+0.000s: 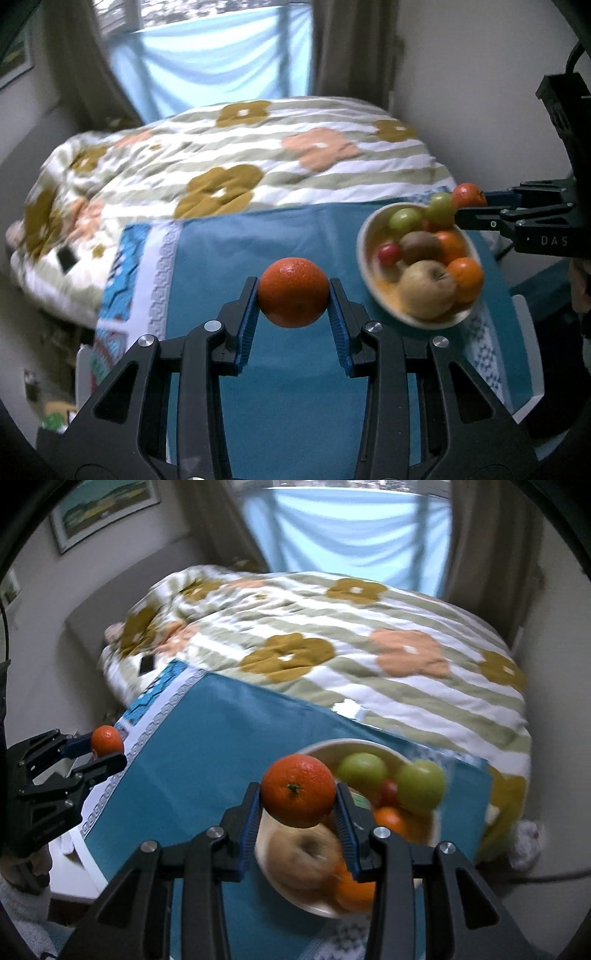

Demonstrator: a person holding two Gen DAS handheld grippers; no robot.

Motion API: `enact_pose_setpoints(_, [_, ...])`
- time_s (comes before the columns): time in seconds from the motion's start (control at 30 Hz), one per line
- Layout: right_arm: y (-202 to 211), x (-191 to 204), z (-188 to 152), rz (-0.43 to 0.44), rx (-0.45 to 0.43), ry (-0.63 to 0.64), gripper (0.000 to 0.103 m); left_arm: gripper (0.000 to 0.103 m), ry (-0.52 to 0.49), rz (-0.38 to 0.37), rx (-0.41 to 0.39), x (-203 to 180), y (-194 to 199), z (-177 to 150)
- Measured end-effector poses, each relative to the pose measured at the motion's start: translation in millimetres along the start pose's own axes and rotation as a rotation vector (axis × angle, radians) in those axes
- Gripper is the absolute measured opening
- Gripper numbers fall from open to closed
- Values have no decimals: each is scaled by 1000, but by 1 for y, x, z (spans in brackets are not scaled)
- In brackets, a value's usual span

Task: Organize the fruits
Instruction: 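Carry the tangerine with the left tool while the right tool carries its tangerine toward the bowl, then release the tangerine into the bowl with the left tool while the right tool releases its tangerine there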

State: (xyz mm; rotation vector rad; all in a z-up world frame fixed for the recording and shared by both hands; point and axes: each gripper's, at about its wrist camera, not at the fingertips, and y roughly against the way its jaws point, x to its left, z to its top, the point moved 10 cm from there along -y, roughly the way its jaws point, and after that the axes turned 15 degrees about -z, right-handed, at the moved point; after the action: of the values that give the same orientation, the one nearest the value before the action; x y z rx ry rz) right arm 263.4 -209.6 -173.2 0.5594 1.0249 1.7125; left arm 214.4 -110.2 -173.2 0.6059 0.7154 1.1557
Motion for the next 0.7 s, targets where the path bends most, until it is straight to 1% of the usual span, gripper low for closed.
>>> enact_pose_setpoints(0.17, [1, -43, -15, -46, 19, -78, 36, 41, -49, -68, 22, -32, -30, 16])
enact_pose_setpoints(0.37, [-8, -79, -35, -83, 58, -147, 36, 41, -98, -132, 60, -62, -72, 29])
enact_pose_setpoints(0.57, [-22, -100, -46, -92, 87, -192, 36, 41, -105, -171, 96, -77, -113, 36])
enact_pose_setpoints(0.7, [-29, -104, -47, -84, 91, -210, 36, 41, -93, -164, 119, -72, -131, 31])
